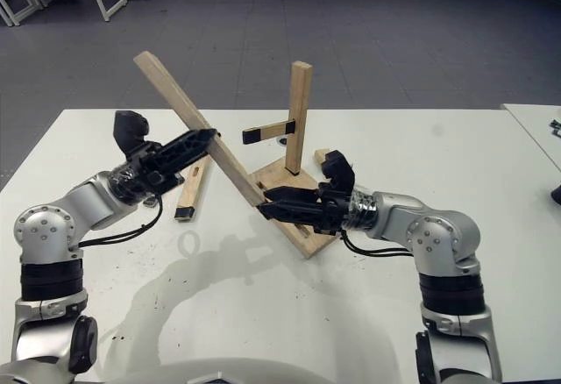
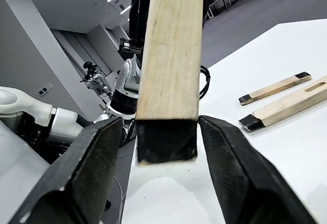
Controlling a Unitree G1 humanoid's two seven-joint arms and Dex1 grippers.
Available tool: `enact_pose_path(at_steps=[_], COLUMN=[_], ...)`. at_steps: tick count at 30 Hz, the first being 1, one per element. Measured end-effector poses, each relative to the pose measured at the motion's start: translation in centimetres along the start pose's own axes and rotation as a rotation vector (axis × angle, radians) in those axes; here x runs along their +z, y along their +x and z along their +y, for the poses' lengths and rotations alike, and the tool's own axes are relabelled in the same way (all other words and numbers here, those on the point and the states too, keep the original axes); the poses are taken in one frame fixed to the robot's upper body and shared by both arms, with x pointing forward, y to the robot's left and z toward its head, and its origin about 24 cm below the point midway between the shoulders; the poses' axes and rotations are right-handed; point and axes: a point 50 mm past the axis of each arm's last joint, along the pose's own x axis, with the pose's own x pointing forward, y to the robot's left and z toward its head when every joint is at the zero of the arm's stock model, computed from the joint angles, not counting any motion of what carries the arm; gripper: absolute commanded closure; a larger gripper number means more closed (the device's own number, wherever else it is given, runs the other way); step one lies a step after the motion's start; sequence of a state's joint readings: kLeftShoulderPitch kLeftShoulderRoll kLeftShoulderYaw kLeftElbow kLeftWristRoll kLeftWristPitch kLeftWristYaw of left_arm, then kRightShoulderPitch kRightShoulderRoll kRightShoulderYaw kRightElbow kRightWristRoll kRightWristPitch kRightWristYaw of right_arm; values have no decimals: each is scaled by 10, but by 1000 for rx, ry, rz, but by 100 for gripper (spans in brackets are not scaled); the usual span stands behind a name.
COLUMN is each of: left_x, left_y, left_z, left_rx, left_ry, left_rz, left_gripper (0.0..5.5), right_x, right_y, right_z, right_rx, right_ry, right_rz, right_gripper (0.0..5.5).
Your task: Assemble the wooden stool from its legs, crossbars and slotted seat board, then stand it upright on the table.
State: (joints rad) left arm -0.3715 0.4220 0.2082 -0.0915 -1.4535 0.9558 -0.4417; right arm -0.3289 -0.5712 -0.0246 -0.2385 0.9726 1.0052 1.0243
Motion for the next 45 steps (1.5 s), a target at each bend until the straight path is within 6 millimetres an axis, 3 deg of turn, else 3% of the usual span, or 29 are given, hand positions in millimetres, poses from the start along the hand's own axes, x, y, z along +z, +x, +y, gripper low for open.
enact_pose_path(at_steps=[5,10,13,19,23,32,40,42,44,45], left_x=[14,-16,-30,-46,-55,-58,-52,-49,-45,-42], left_y=[-6,16,19,19,22,40,43,47,51,53], left_z=[27,58,70,84,89,95,95,96,95,95], left_rx=[194,279,299,298,291,246,248,257,264,267], left_ry=[204,452,559,598,596,681,737,711,681,664], left_rz=[-90,-78,-85,-70,-67,85,227,257,290,316], left_gripper=[343,343,343,343,343,344,344,344,344,345], right_x=[-24,-20,-26,-47,-49,-51,-50,-40,-11,13], right_y=[-27,-29,-25,-17,-20,-22,-24,-26,-23,-17], right_z=[-25,-62,-71,-63,-63,-62,-61,-59,-59,-56], right_rx=[-270,-619,-732,-688,-703,-703,-722,-755,-800,-814], right_ry=[-120,-319,-431,-518,-558,-570,-551,-559,-596,-641], right_rz=[216,281,373,565,624,642,641,592,454,353], right_gripper=[248,248,248,248,248,248,248,248,248,248])
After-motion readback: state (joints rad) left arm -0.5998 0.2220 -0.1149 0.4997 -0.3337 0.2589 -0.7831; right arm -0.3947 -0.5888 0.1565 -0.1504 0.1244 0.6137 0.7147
